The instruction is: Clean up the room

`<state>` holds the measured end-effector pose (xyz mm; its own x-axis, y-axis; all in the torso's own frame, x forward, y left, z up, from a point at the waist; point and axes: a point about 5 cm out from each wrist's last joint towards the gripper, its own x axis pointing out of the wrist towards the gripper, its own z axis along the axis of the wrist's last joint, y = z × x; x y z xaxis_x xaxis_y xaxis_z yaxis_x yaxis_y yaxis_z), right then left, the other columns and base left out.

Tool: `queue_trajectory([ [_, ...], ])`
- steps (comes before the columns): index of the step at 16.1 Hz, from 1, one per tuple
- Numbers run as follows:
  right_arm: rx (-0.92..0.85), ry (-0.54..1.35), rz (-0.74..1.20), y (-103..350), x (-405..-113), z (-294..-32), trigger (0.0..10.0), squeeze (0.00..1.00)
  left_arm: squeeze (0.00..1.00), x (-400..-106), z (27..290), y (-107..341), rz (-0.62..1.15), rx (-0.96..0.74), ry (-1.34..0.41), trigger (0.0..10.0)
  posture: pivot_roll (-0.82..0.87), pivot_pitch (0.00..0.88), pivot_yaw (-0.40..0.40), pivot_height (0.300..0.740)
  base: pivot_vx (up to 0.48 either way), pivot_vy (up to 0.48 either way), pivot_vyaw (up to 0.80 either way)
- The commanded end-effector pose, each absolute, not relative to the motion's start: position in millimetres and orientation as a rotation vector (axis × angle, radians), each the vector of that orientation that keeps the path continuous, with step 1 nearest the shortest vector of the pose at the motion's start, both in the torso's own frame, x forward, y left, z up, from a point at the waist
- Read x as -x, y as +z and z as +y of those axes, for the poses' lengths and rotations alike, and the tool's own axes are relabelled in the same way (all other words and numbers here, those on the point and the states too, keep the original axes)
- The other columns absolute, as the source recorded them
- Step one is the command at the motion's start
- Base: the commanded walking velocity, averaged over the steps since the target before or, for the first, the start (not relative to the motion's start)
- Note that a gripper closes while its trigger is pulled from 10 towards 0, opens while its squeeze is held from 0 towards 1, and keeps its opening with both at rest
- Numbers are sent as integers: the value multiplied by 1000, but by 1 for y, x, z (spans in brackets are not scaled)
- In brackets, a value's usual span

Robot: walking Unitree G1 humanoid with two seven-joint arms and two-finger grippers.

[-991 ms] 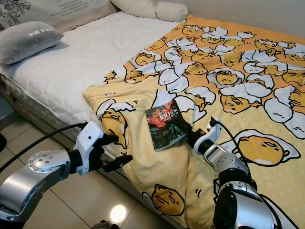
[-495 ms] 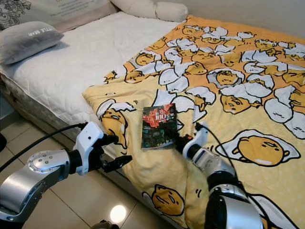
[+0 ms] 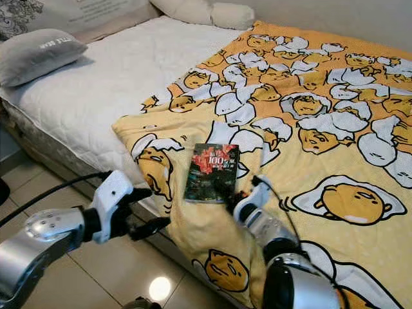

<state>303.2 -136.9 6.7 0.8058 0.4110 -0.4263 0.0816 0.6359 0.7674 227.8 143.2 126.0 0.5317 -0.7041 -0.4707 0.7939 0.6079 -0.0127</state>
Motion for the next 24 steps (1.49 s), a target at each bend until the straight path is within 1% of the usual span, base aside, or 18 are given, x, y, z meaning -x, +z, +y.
queue_trajectory([
  [1,-906,208,633,3,-299,-129,10000,0,1000,-225,147,130,463,-220,-900,10000,200,0,78,740,0,0,0],
  [4,-956,209,609,4,-301,-123,10000,0,1000,-222,151,131,475,-226,-898,10000,215,0,85,740,0,0,0],
  [5,-978,215,597,6,-301,-120,5255,0,1000,-221,152,132,479,-229,-896,10000,220,0,88,740,0,0,0],
  [6,-983,220,594,6,-302,-119,3098,0,1000,-221,152,132,481,-230,-895,10000,225,0,89,740,0,0,0],
  [7,-985,225,596,6,-301,-116,0,0,1000,-221,153,133,485,-232,-893,10000,232,0,90,740,0,0,0],
  [8,-984,226,597,6,-301,-115,0,0,1000,-220,154,133,486,-233,-893,10000,233,0,90,740,0,0,0],
  [9,-987,201,594,4,-300,-114,471,0,1000,-219,154,134,490,-236,-892,10000,244,0,92,740,0,0,0],
  [11,-992,182,587,3,-300,-113,392,0,1000,-217,156,135,496,-240,-889,10000,254,0,93,740,0,0,0],
  [14,-993,164,576,4,-301,-113,0,0,1000,-217,157,135,499,-244,-884,10000,253,0,94,740,0,0,0],
  [16,-989,156,567,5,-303,-114,0,0,1000,-219,157,136,496,-246,-883,10000,250,0,95,740,0,0,0],
  [20,-974,145,553,6,-304,-119,0,0,1000,-222,154,136,489,-243,-884,10000,238,0,96,740,0,0,0],
  [24,-948,152,515,13,-311,-132,0,0,1000,-234,147,132,451,-212,-870,10000,180,0,74,740,0,0,0],
])
